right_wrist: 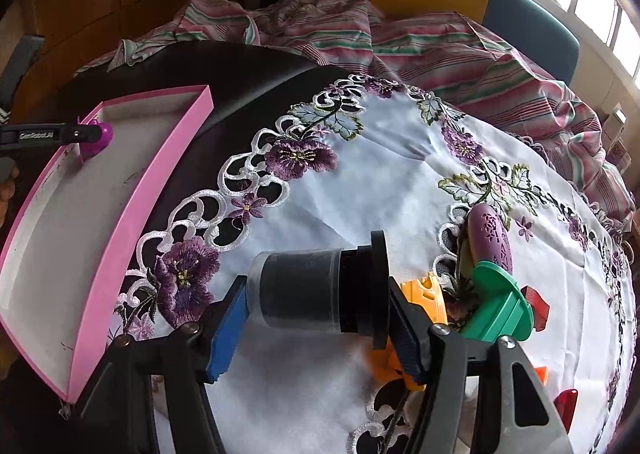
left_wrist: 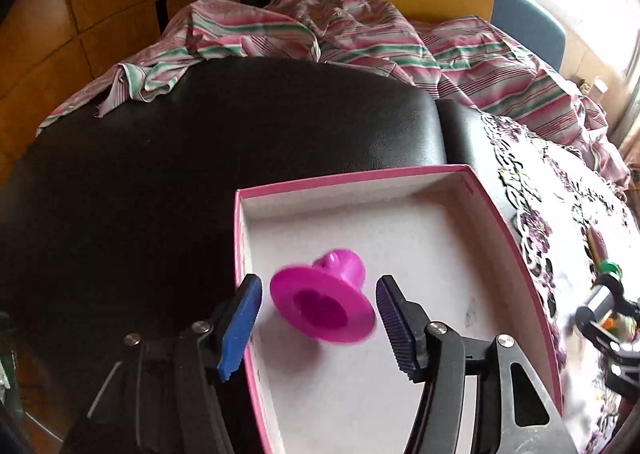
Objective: Organize rigid objects
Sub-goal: 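Lower the magenta toy into the tray and open the left gripper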
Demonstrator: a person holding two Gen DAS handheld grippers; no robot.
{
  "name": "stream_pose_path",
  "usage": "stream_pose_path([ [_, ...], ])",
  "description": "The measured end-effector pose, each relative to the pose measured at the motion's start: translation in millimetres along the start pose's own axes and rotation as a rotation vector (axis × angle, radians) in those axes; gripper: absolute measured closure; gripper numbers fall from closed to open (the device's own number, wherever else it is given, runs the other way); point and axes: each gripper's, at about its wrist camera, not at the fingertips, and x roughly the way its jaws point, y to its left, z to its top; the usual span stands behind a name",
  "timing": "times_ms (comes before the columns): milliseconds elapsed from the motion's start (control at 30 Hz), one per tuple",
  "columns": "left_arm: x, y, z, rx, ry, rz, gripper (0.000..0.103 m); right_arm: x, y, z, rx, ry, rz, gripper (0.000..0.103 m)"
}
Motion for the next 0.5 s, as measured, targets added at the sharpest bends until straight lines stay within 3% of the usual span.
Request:
stream_pose_path([
  [500,-96,-28,-96,-0.013,-0.084,0.049,0.037,2,1,-1,0.028,0.003,0.021,0.038],
])
